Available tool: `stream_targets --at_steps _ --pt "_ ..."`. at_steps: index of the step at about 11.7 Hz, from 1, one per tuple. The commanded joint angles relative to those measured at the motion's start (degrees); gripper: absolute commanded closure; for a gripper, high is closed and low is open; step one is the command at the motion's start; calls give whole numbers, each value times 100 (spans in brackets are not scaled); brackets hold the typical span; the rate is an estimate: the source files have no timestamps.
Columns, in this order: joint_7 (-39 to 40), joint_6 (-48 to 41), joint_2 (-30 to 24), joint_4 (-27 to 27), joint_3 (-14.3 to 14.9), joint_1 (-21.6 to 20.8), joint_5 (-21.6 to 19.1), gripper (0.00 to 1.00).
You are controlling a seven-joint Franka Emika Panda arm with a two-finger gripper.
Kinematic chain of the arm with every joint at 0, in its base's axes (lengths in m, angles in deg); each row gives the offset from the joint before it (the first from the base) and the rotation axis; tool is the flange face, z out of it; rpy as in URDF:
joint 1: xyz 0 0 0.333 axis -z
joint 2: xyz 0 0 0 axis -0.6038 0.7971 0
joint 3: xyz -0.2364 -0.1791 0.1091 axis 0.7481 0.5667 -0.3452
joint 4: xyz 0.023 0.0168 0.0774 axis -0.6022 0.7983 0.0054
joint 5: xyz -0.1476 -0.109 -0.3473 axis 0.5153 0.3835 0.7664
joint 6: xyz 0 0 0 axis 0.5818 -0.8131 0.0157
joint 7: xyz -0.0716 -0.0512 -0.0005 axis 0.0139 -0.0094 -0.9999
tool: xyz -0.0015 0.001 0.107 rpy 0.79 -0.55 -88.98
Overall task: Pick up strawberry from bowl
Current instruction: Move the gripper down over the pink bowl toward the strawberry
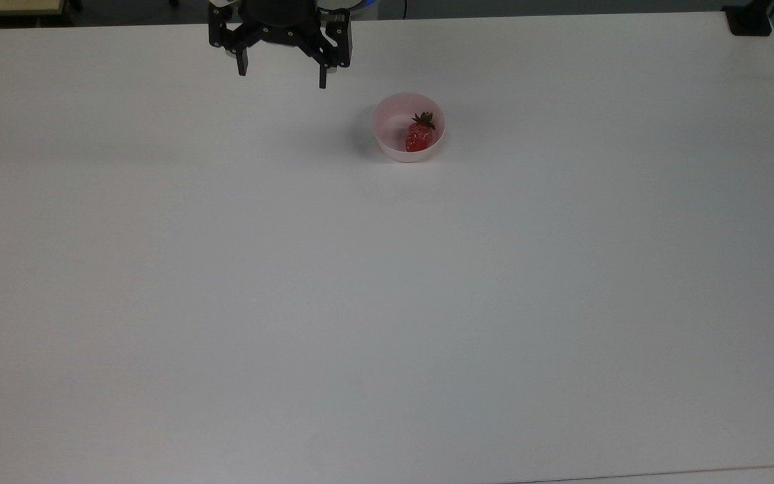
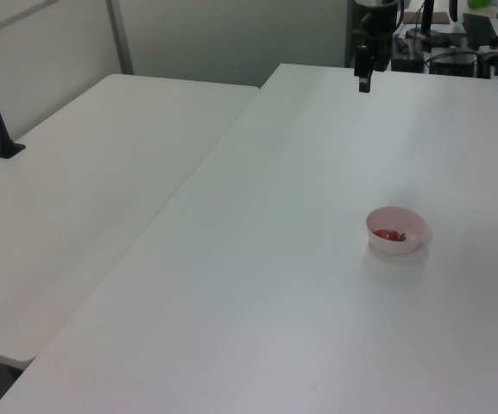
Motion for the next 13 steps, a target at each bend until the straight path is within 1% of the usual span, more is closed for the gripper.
stream_targets --at_steps 1,3,6,10,12,13 --pt "139 -219 -131 122 -9 -12 -68 0" --pt "148 -220 -131 123 -9 -12 -68 0" --pt "612 -421 -148 114 8 -12 -68 0" --pt "622 -431 -148 114 26 -29 -103 0" --pt "683 -544 -183 367 69 -388 -86 0" --pt "719 -484 -253 647 148 -642 -86 0"
